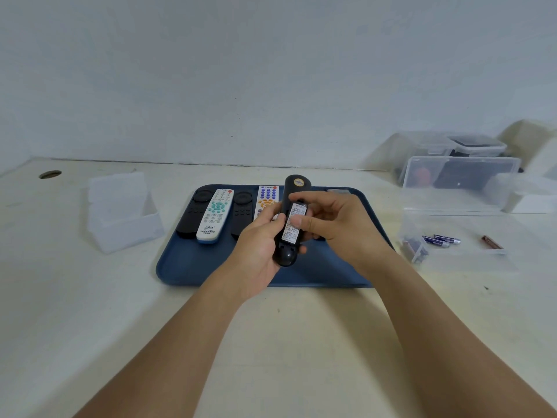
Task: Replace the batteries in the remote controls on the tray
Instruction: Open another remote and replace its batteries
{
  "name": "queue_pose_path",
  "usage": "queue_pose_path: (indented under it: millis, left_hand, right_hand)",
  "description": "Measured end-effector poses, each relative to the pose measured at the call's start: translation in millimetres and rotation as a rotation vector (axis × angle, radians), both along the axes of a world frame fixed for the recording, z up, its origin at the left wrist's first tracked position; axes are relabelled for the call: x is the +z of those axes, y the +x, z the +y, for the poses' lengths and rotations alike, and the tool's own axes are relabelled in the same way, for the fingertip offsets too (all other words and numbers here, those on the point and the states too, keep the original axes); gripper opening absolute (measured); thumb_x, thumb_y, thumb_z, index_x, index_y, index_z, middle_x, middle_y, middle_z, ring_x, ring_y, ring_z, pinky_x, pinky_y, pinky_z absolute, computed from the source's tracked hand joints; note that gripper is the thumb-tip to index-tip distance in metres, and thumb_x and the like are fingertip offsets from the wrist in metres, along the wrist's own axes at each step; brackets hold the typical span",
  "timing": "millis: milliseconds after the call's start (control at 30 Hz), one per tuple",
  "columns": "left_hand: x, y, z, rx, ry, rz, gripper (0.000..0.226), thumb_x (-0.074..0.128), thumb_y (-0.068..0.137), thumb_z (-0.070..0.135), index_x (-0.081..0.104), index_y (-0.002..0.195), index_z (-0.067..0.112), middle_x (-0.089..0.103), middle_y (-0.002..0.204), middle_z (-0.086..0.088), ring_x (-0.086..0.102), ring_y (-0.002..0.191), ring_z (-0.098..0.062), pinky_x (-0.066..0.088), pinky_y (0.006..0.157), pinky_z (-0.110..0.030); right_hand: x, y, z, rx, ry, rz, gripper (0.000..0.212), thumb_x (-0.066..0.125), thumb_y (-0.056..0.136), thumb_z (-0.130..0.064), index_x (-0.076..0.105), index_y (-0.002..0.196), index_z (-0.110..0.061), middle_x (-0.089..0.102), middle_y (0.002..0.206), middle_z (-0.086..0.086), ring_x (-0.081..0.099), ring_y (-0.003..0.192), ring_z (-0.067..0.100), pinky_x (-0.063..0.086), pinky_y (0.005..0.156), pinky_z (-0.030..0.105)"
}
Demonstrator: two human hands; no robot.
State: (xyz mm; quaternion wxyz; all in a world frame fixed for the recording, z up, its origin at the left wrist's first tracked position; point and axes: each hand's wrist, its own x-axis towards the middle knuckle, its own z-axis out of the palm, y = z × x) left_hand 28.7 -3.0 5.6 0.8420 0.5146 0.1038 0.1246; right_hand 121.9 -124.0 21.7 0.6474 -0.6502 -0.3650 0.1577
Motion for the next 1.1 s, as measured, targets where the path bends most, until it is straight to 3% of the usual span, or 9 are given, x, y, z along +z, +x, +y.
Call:
queue_pose_path:
  millis: [67, 167, 367, 467, 567, 667, 767, 967, 1100]
  left_hand:
    - [0, 1, 0, 0.019, -0.01, 0.011, 0.034, 0.035, 0.109, 0.013, 0.059, 0.134, 0.015, 0.071, 0.121, -0.014, 0.07, 0.091, -0.027, 0.054, 0.059, -0.029]
    - [0, 1, 0, 0.035, -0.025, 0.02, 0.034, 0.036, 0.109, 0.013, 0.059, 0.134, 0.015, 0.07, 0.117, -0.016, 0.069, 0.091, -0.027, 0.055, 0.059, -0.029]
    - [0, -1, 0, 0.027, -0.013, 0.017, 0.031, 0.037, 0.109, 0.015, 0.058, 0.133, 0.013, 0.07, 0.111, -0.011, 0.07, 0.08, -0.022, 0.055, 0.06, -0.029]
    - [0, -2, -1, 0.03, -0.007, 0.009, 0.032, 0.038, 0.109, 0.016, 0.057, 0.134, 0.014, 0.07, 0.112, -0.009, 0.07, 0.079, -0.018, 0.054, 0.061, -0.029]
    - [-1, -1, 0, 0.055, -0.001, -0.004, 0.031, 0.038, 0.109, 0.016, 0.059, 0.132, 0.016, 0.068, 0.112, -0.011, 0.066, 0.08, -0.017, 0.054, 0.061, -0.03]
    - [-1, -1, 0, 0.066, -0.002, 0.001, 0.032, 0.038, 0.109, 0.017, 0.059, 0.133, 0.016, 0.067, 0.113, -0.012, 0.064, 0.083, -0.018, 0.055, 0.062, -0.031]
    - [0, -1, -1, 0.057, -0.017, 0.007, 0.033, 0.037, 0.11, 0.02, 0.058, 0.135, 0.015, 0.068, 0.114, -0.01, 0.066, 0.081, -0.018, 0.053, 0.064, -0.032]
    - [-2, 0, -1, 0.09, -0.043, 0.018, 0.033, 0.043, 0.107, 0.024, 0.059, 0.131, 0.006, 0.066, 0.114, -0.017, 0.063, 0.088, -0.021, 0.054, 0.062, -0.031]
    - [-5, -1, 2, 0.099, 0.017, -0.036, 0.029, 0.048, 0.105, 0.016, 0.059, 0.131, 0.013, 0.069, 0.109, -0.01, 0.067, 0.092, -0.02, 0.054, 0.068, -0.03]
  right_hand:
    - [-1, 2, -1, 0.016, 0.005, 0.114, 0.025, 0.069, 0.089, -0.002, 0.072, 0.113, -0.007, 0.064, 0.071, 0.005, 0.062, 0.062, 0.012, 0.05, 0.061, 0.021]
    - [-4, 5, -2, 0.041, 0.013, 0.156, 0.019, 0.068, 0.091, -0.008, 0.075, 0.108, -0.013, 0.067, 0.076, 0.007, 0.057, 0.071, 0.025, 0.045, 0.068, 0.032]
    - [-3, 0, -1, 0.043, -0.004, 0.005, 0.024, 0.066, 0.09, 0.002, 0.071, 0.113, -0.003, 0.061, 0.074, 0.02, 0.06, 0.062, 0.019, 0.047, 0.057, 0.013]
    - [-6, 1, 2, 0.058, -0.007, -0.092, 0.025, 0.071, 0.088, -0.003, 0.073, 0.111, -0.012, 0.062, 0.089, 0.036, 0.066, 0.076, 0.032, 0.06, 0.071, 0.032]
    - [-9, 2, 4, 0.043, -0.043, -0.17, 0.031, 0.079, 0.082, -0.013, 0.075, 0.112, -0.022, 0.064, 0.086, 0.025, 0.062, 0.079, 0.042, 0.057, 0.082, 0.055]
    - [-9, 1, 4, 0.014, -0.037, -0.197, 0.035, 0.083, 0.077, -0.011, 0.075, 0.11, -0.02, 0.062, 0.078, 0.006, 0.056, 0.072, 0.025, 0.055, 0.079, 0.056]
    - [-8, -1, 4, 0.003, 0.006, -0.184, 0.034, 0.084, 0.075, -0.009, 0.075, 0.106, -0.02, 0.064, 0.078, 0.003, 0.059, 0.074, 0.026, 0.056, 0.075, 0.058]
    - [-8, -1, 3, -0.043, -0.104, -0.321, 0.028, 0.083, 0.079, -0.014, 0.077, 0.1, -0.031, 0.062, 0.087, -0.012, 0.062, 0.074, 0.011, 0.056, 0.076, 0.037]
    - [-9, -9, 6, -0.046, -0.07, -0.275, 0.038, 0.083, 0.077, -0.007, 0.07, 0.111, -0.019, 0.059, 0.089, 0.001, 0.057, 0.066, 0.0, 0.051, 0.062, 0.017]
